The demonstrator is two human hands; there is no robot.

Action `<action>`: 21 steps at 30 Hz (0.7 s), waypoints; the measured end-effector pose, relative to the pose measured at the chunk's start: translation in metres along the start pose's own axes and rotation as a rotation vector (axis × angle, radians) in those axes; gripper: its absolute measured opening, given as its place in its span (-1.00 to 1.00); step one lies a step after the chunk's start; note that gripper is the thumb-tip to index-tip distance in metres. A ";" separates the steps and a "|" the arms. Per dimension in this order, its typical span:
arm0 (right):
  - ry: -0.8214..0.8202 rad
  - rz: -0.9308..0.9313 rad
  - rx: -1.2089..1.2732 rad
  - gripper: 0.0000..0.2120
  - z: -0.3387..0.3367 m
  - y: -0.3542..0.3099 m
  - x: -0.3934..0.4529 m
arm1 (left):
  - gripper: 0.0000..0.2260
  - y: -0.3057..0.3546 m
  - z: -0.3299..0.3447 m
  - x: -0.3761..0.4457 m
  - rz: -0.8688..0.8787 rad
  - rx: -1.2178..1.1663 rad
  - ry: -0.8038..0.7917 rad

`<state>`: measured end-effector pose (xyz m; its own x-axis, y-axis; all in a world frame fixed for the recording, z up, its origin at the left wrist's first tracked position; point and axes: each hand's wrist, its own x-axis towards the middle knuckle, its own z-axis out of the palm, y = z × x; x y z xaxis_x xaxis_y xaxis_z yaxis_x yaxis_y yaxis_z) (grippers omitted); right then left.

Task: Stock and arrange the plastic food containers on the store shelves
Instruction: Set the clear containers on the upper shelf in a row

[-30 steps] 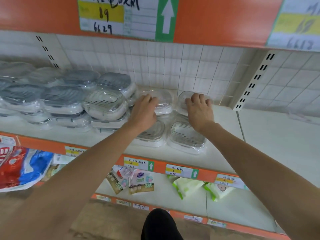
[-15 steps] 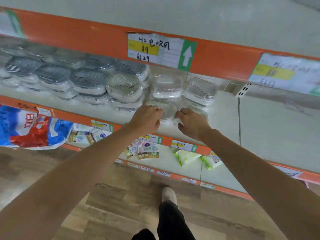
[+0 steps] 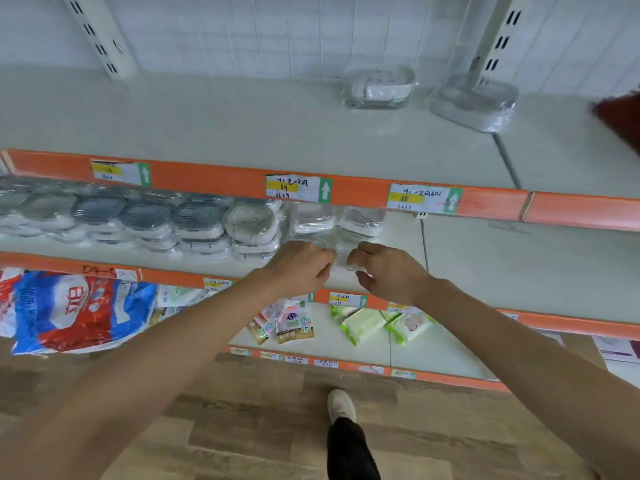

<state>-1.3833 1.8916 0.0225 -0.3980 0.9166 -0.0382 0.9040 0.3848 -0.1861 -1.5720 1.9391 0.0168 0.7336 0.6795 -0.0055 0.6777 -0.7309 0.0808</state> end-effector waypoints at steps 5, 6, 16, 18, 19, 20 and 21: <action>0.205 -0.041 0.022 -0.77 -0.067 -0.003 -0.014 | -0.93 0.017 -0.061 0.013 0.143 -0.071 0.368; 0.234 -0.051 0.020 -0.80 -0.079 0.000 -0.013 | -0.93 0.019 -0.071 0.019 0.162 -0.082 0.433; 0.439 0.136 -0.003 -0.80 -0.150 0.080 0.037 | -0.95 -0.014 -0.134 0.125 0.013 -0.155 0.534; 0.450 0.190 -0.012 -0.77 -0.155 0.102 0.047 | -0.91 -0.024 -0.136 0.151 0.005 -0.151 0.517; 0.442 0.214 -0.030 -0.75 -0.158 0.115 0.052 | -0.85 -0.029 -0.136 0.163 0.003 -0.126 0.475; 0.433 0.237 -0.060 -0.73 -0.159 0.127 0.056 | -0.79 -0.034 -0.136 0.176 -0.004 -0.082 0.418; 0.431 0.265 -0.089 -0.70 -0.161 0.140 0.060 | -0.74 -0.038 -0.137 0.189 -0.014 -0.037 0.369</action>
<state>-1.2561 2.0182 0.1521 -0.0696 0.9382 0.3391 0.9825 0.1234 -0.1397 -1.4660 2.1036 0.1492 0.6522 0.6709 0.3529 0.6800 -0.7235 0.1188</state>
